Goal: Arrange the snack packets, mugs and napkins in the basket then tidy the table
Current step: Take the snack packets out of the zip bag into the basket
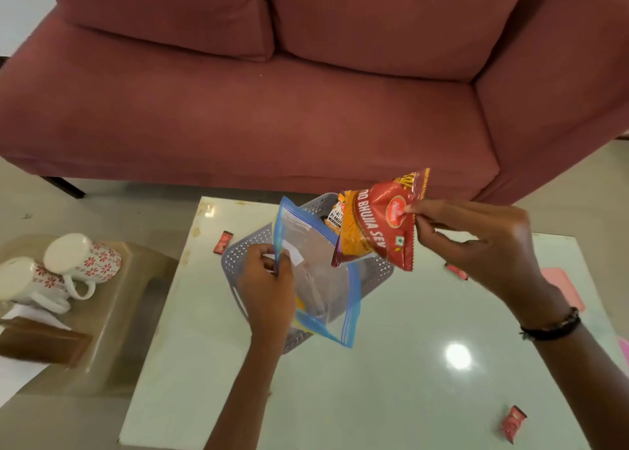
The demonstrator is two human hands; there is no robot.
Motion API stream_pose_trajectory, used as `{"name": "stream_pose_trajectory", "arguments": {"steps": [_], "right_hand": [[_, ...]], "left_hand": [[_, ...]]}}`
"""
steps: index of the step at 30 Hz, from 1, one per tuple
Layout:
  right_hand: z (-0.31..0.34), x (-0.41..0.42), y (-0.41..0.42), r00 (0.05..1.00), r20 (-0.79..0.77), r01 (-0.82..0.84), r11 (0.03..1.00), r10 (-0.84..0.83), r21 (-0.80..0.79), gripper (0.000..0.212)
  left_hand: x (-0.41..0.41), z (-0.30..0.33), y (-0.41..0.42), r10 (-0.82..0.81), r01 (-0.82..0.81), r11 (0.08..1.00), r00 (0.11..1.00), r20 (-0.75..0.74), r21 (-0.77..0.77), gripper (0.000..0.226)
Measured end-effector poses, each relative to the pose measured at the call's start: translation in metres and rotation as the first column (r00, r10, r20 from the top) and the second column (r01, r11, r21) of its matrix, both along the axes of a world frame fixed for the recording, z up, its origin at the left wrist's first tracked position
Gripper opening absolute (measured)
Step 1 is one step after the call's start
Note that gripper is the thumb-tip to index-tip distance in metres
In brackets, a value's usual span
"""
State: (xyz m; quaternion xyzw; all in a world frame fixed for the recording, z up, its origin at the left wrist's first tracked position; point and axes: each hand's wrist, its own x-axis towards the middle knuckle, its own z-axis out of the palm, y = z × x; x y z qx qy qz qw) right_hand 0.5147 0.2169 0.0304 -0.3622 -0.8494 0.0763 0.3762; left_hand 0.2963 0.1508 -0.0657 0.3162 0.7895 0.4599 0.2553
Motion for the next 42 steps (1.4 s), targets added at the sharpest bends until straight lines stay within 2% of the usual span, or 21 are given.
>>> {"name": "stream_pose_trajectory", "arguments": {"steps": [3, 6, 10, 14, 17, 21, 24, 26, 29, 42], "right_hand": [[0.005, 0.017, 0.019, 0.999, 0.045, 0.003, 1.000, -0.004, 0.021, 0.012], [-0.006, 0.029, 0.037, 0.991, 0.132, -0.029, 1.000, 0.029, -0.004, 0.013], [-0.048, 0.035, 0.063, 0.949, 0.262, -0.148, 0.981, 0.176, -0.126, 0.015], [-0.108, 0.029, 0.089, 0.848, 0.403, -0.235, 0.925, 0.345, -0.299, 0.017], [-0.142, 0.021, 0.108, 0.710, 0.547, -0.259, 0.887, 0.443, -0.381, 0.021], [-0.168, 0.011, 0.131, 0.616, 0.624, -0.191, 0.860, 0.480, -0.472, 0.029], [-0.182, 0.012, 0.143, 0.587, 0.654, -0.108, 0.846, 0.478, -0.522, 0.030], [-0.190, 0.017, 0.146, 0.594, 0.662, -0.033, 0.836, 0.456, -0.547, 0.031], [-0.197, 0.019, 0.140, 0.673, 0.631, 0.087, 0.805, 0.387, -0.587, 0.032], [-0.211, 0.006, 0.110, 0.816, 0.569, 0.311, 0.753, 0.102, -0.580, 0.040]], "left_hand": [[-0.004, 0.003, 0.004, 0.003, -0.003, 1.000, 1.000, 0.010, -0.024, 0.008], [-0.006, 0.006, 0.006, -0.014, 0.014, 0.999, 1.000, -0.001, -0.040, 0.014], [-0.003, 0.006, 0.007, -0.025, 0.026, 0.998, 1.000, 0.007, -0.063, 0.012], [0.001, 0.002, 0.011, -0.026, 0.025, 0.997, 1.000, -0.013, -0.076, 0.012], [0.003, 0.002, 0.012, -0.023, 0.021, 0.997, 1.000, -0.018, -0.078, 0.016], [0.003, 0.002, 0.010, -0.017, 0.014, 0.996, 0.999, -0.037, -0.084, 0.014], [0.002, 0.000, 0.009, 0.008, -0.012, 0.995, 0.999, -0.039, -0.100, 0.025], [0.002, -0.001, 0.010, 0.018, -0.023, 0.993, 0.999, -0.049, -0.112, 0.029], [0.002, -0.002, 0.013, 0.025, -0.032, 0.992, 0.998, -0.057, -0.124, 0.029], [0.008, -0.005, 0.004, 0.049, -0.053, 0.992, 0.998, -0.033, -0.114, 0.027]]}}
